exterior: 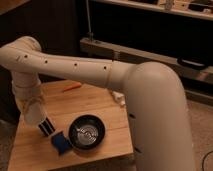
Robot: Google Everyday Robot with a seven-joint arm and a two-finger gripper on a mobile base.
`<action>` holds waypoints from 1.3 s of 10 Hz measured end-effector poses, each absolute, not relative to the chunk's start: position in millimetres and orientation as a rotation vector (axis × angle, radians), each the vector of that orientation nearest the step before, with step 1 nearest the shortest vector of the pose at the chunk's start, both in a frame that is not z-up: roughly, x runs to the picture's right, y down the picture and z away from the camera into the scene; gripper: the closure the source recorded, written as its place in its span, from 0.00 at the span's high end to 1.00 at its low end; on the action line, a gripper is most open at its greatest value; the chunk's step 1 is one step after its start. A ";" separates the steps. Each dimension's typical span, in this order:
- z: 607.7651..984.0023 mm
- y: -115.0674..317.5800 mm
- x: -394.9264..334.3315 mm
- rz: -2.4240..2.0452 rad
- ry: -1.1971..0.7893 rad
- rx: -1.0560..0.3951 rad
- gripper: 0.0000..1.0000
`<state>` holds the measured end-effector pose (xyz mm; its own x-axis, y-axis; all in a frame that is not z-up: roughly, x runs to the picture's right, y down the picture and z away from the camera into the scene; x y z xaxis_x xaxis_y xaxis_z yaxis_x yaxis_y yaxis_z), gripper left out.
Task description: Place the ceramic cup over the eraser
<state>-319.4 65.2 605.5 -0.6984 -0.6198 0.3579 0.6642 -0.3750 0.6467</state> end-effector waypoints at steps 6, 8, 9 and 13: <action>604.8 65.9 -320.7 -2.111 -1.027 -0.069 0.00; 604.5 66.2 -321.2 -2.112 -1.028 -0.069 0.00; 605.2 66.2 -320.5 -2.111 -1.027 -0.068 0.00; 612.0 53.8 -310.1 -2.085 -1.024 0.017 0.00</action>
